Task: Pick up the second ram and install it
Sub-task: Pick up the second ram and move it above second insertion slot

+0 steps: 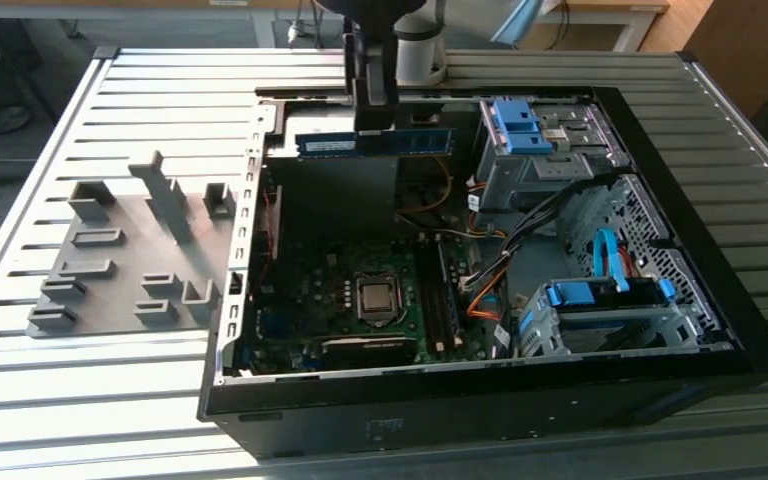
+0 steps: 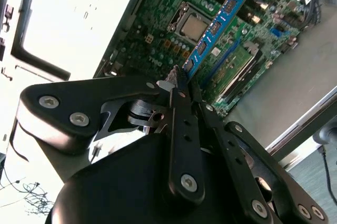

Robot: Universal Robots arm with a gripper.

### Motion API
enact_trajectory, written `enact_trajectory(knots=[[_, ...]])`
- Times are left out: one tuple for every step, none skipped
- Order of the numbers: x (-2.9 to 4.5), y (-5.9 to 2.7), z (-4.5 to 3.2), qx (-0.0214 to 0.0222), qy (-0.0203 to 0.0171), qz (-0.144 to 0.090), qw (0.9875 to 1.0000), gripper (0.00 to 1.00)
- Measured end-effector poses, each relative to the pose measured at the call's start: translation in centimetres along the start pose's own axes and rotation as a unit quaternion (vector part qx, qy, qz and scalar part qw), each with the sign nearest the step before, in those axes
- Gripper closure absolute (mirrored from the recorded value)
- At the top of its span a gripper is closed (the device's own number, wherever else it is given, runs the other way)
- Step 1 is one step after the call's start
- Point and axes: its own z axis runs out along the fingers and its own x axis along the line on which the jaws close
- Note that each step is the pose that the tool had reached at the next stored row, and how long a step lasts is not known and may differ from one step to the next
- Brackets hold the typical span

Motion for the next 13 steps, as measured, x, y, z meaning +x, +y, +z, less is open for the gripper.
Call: enact_trajectory(knots=[[0.00, -0.28, 0.01, 0.0000, 0.0000, 0.000, 1.0000, 0.86], [0.01, -0.58, 0.02, 0.0000, 0.0000, 0.000, 1.0000, 0.86], [0.01, -0.90, 0.04, 0.0000, 0.0000, 0.000, 1.0000, 0.86], [0.01, -1.22, 0.06, 0.0000, 0.0000, 0.000, 1.0000, 0.86], [0.02, -1.52, 0.08, 0.0000, 0.0000, 0.000, 1.0000, 0.86], [0.02, -1.81, 0.09, 0.0000, 0.0000, 0.000, 1.0000, 0.86], [0.03, -2.15, 0.11, 0.0000, 0.0000, 0.000, 1.0000, 0.86], [0.03, -2.47, 0.12, 0.0000, 0.0000, 0.000, 1.0000, 0.86], [0.03, -2.74, 0.14, 0.0000, 0.0000, 0.000, 1.0000, 0.86], [0.03, -2.94, 0.15, 0.0000, 0.0000, 0.000, 1.0000, 0.86], [0.04, -3.04, 0.17, 0.0000, -0.0001, 0.000, 1.0000, 0.86], [0.05, -3.09, 0.17, 0.0000, 0.0000, 0.000, 1.0000, 0.86], [0.04, -3.09, 0.16, 0.0000, 0.0000, 0.000, 1.0000, 0.86]])
